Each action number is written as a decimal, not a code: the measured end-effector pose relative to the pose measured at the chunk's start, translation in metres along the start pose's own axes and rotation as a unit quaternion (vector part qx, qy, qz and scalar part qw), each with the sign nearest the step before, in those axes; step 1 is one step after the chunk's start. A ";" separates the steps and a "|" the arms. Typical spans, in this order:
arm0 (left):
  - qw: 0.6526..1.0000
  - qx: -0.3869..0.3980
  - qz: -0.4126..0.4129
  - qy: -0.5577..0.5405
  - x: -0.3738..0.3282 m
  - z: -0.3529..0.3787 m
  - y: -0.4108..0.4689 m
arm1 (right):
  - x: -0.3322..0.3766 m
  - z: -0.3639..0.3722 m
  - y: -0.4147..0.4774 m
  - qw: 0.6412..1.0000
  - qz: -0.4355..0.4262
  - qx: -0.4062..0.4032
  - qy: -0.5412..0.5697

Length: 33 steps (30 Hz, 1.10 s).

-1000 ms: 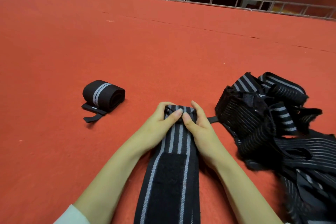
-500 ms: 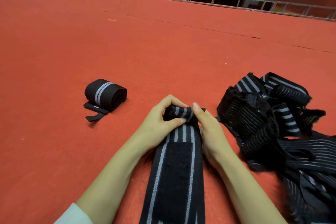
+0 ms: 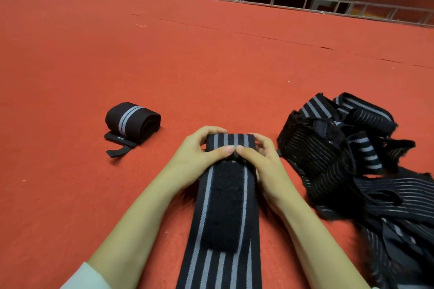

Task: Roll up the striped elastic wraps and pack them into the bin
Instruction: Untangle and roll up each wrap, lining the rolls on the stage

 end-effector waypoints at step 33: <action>0.993 0.024 -0.007 -0.117 -0.001 0.010 -0.006 | 0.005 -0.002 -0.001 0.999 0.001 0.001 0.047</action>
Point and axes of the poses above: each hand's wrist, its own y-axis towards the middle knuckle, its own z-axis out of the palm, x = y × z, the point moved 7 cm from there along y, towards the middle knuckle
